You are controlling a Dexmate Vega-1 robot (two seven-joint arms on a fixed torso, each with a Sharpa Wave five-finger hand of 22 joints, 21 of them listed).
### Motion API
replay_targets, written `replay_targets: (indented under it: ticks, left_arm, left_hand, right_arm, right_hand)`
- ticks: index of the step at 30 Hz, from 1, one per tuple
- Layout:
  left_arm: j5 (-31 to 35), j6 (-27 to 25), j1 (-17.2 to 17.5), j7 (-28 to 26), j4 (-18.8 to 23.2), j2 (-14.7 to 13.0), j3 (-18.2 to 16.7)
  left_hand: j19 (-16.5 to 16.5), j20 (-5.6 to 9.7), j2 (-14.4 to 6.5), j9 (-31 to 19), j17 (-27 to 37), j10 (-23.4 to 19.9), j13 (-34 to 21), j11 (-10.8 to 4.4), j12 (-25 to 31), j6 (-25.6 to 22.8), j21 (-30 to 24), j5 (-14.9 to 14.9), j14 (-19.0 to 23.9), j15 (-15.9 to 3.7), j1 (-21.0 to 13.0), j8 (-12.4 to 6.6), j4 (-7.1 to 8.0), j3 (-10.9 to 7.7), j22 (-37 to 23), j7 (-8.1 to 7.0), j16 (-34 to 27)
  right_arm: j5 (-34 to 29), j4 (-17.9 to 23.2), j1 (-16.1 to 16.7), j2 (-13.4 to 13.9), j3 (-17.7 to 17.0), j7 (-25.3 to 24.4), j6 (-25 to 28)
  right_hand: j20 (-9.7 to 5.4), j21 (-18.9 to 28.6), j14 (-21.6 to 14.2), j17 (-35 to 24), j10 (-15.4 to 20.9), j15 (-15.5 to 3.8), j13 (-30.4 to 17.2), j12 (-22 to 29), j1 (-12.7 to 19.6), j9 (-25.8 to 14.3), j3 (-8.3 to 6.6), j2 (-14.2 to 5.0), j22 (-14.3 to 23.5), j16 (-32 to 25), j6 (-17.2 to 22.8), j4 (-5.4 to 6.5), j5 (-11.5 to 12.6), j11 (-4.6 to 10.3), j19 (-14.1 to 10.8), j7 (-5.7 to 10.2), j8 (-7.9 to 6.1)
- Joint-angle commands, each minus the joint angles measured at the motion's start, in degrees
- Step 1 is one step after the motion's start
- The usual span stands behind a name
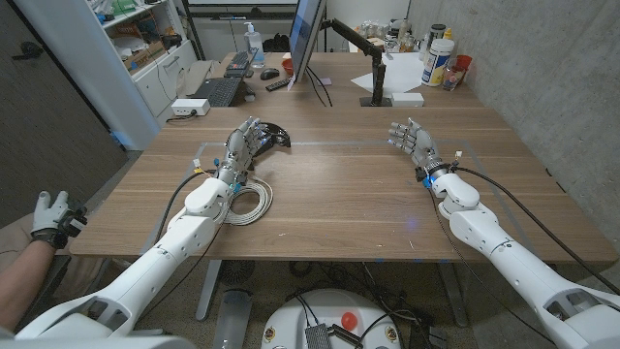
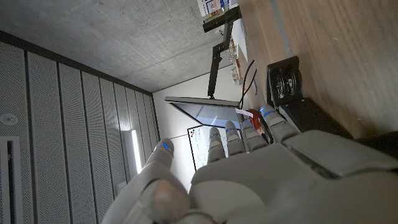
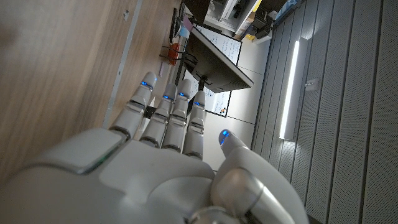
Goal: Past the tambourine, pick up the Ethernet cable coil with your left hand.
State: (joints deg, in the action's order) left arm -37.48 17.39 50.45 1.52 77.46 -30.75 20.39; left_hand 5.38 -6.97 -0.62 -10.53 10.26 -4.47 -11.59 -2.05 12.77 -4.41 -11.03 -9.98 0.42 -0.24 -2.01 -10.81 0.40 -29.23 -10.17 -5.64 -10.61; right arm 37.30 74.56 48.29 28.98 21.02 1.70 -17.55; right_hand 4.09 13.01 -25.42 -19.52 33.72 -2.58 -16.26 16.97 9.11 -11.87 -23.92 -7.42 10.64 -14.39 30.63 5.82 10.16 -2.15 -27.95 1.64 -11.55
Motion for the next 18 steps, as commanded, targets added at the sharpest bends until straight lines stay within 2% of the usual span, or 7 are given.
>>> replay_targets:
  ticks: [1,8,11,12,18]
  left_arm:
    - [0.73,-0.83,1.65,-1.06,3.29,-1.78,-0.51]
    - [0.96,-1.39,2.24,-1.29,4.64,-2.56,-0.58]
    - [1.8,-2.01,2.59,-1.86,5.72,-3.41,-0.48]
    - [2.75,-3.37,3.11,-2.78,7.17,-4.59,-0.35]
    - [3.16,-3.71,4.42,-3.81,8.77,-5.67,-0.92]
  left_hand:
    - [-0.33,-0.05,-0.21,-0.31,0.24,-0.38,-0.23,-0.03,0.18,-0.15,-0.26,-0.27,-0.1,-0.32,-0.46,-0.35,-0.09,-0.31,-0.15,-0.61,-0.07]
    - [-0.49,0.36,-0.23,-0.3,0.22,-0.36,-0.22,0.0,0.16,-0.4,-0.21,-0.27,-0.53,-0.9,-0.5,-0.42,-0.17,-0.31,-0.14,-0.55,0.07]
    - [-0.52,0.58,-0.27,-0.29,0.2,-0.39,-0.21,-0.09,0.16,-0.57,-0.2,-0.27,-0.62,-1.18,-0.55,-0.47,-0.22,-0.34,-0.13,-0.39,0.08]
    - [-0.53,0.59,-0.29,-0.29,0.19,-0.38,-0.21,-0.22,0.15,-0.71,-0.2,-0.28,-0.74,-1.36,-0.57,-0.52,-0.24,-0.35,-0.12,-0.38,0.12]
    - [-0.78,1.02,-0.33,-0.28,0.16,-0.42,-0.19,-0.31,0.15,-0.86,-0.1,-0.28,-0.82,-1.49,-0.65,-0.55,-0.33,-0.38,-0.1,-0.39,0.13]
  right_arm:
    - [0.0,0.03,0.43,-0.58,-0.37,-0.92,-0.85]
    - [0.0,0.12,0.56,-0.59,-0.44,-1.02,-1.0]
    - [-0.05,0.21,0.59,-0.53,-0.41,-1.1,-0.85]
    - [-0.12,0.25,0.62,-0.57,-0.38,-1.19,-0.91]
    - [-0.32,0.29,0.68,-0.56,-0.35,-1.25,-1.16]
  right_hand:
    - [0.07,-0.51,1.74,0.25,-1.27,-1.67,0.12,-0.8,0.64,-0.09,-0.45,0.18,-0.03,0.98,-2.3,-0.29,0.28,0.13,0.65,0.25,0.61]
    - [0.04,-0.76,2.75,0.49,-1.96,-1.64,0.29,-1.32,0.72,-0.08,-0.47,0.2,-0.09,1.49,-2.87,-0.41,0.26,0.22,1.13,0.06,0.59]
    - [0.22,-0.87,3.06,0.51,-2.62,-1.64,0.37,-1.68,0.7,-0.08,-0.41,0.18,-0.11,1.57,-2.88,-0.44,0.24,0.35,1.38,0.09,0.5]
    - [0.21,-0.88,3.11,0.5,-2.71,-1.61,0.38,-1.74,0.7,-0.08,-0.4,0.16,-0.11,1.58,-2.9,-0.44,0.24,0.35,1.37,0.11,0.49]
    - [0.09,-1.1,3.5,0.82,-3.08,-1.44,0.59,-2.14,0.92,-0.06,-0.5,0.25,-0.17,1.85,-2.43,-0.68,0.25,-0.06,1.84,-0.26,0.15]
